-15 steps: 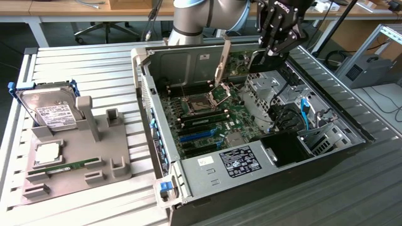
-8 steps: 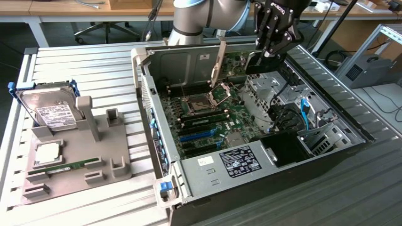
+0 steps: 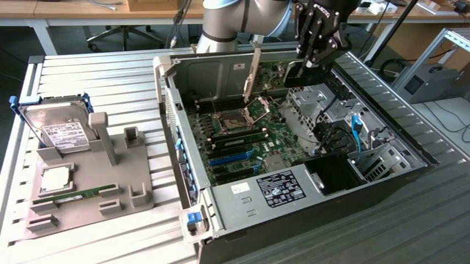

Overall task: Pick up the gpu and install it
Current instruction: 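Insert the gpu into the slot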

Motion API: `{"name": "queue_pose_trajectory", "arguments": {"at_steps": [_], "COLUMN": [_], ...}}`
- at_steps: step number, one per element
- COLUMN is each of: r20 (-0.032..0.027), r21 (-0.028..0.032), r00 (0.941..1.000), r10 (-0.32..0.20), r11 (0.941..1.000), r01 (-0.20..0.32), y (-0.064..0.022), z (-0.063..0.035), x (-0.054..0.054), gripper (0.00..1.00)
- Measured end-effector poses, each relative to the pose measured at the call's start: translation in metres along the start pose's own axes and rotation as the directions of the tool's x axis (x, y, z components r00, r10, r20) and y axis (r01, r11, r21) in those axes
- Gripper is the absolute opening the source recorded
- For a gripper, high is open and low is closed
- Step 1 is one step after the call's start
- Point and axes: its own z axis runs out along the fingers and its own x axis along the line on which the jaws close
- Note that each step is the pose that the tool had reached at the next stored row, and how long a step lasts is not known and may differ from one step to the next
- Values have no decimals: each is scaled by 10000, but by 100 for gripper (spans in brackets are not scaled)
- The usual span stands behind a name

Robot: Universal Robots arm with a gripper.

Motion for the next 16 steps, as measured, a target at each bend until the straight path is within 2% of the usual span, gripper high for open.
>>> {"name": "queue_pose_trajectory", "arguments": {"at_steps": [7, 16], "r20": [2, -1], "r21": [2, 1], "r00": [10000, 10000], "r10": [35, 35], "r11": [10000, 10000], "r01": [-35, -35], "y": [30, 36], "z": [15, 136], "x": [2, 5], "gripper": [27, 27]}}
